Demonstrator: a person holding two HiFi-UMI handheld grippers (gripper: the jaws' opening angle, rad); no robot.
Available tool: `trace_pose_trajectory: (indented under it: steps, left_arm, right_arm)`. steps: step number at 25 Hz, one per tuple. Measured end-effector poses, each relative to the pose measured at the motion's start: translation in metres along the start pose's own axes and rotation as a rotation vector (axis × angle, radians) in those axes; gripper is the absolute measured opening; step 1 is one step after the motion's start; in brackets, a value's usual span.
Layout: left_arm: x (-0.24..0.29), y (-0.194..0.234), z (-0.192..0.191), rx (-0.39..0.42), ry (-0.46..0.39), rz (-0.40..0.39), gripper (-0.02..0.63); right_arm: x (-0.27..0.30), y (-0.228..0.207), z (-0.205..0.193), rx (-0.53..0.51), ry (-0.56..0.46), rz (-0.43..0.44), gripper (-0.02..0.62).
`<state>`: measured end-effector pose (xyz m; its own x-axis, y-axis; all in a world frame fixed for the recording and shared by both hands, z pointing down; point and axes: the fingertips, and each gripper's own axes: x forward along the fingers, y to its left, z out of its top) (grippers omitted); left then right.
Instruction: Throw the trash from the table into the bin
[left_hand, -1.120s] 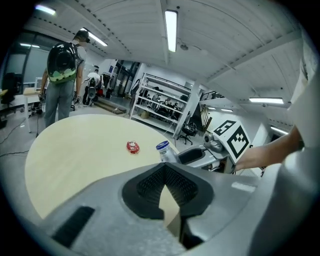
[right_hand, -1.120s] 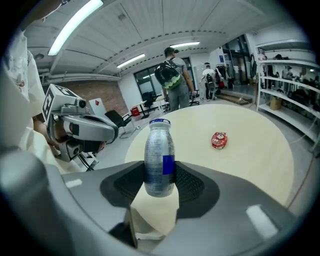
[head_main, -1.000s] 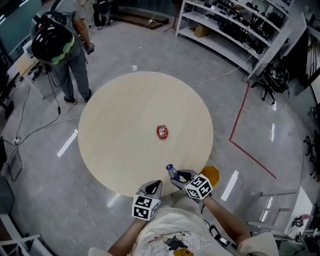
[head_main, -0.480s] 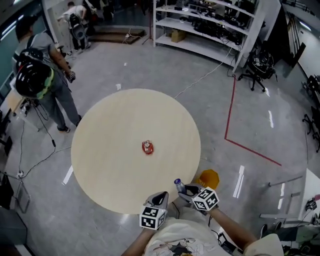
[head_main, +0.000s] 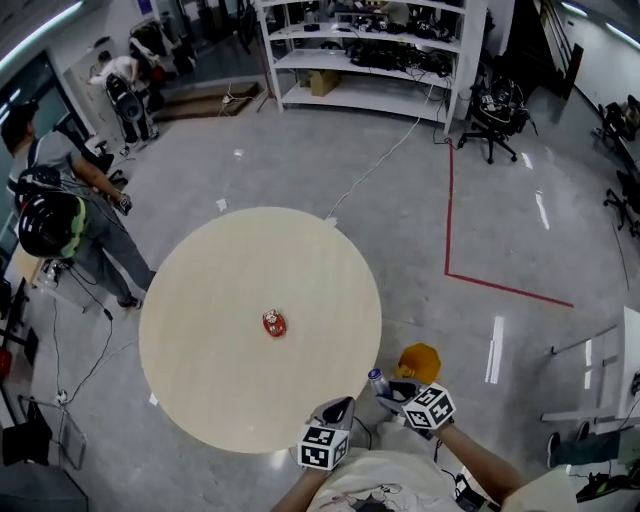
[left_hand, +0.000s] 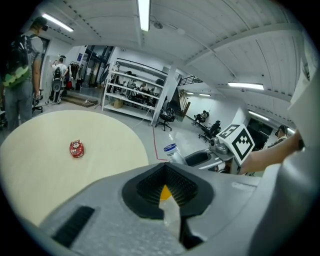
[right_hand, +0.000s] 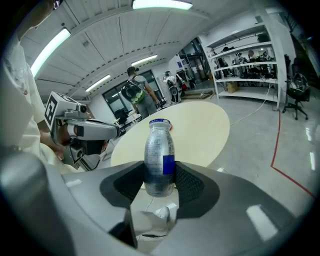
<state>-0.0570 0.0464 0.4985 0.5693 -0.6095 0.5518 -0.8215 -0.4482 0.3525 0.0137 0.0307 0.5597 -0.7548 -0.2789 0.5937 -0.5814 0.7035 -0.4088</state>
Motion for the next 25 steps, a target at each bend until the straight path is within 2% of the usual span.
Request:
trace_pose_trajectory:
  steps: [12, 17, 25]
  left_arm:
    - [0.072, -0.065, 0.022, 0.078, 0.057, -0.058, 0.006]
    - [0.105, -0.08, 0.033, 0.104, 0.066, -0.049, 0.006]
    - [0.157, -0.105, 0.044, 0.1, 0.075, -0.027, 0.006]
  right_arm:
    - [-0.057, -0.074, -0.02, 0.073, -0.071, -0.05, 0.198]
    - [-0.08, -0.112, -0.031, 0.098, -0.087, -0.068, 0.198]
    - [-0.101, -0.168, -0.045, 0.122, -0.074, -0.083, 0.198]
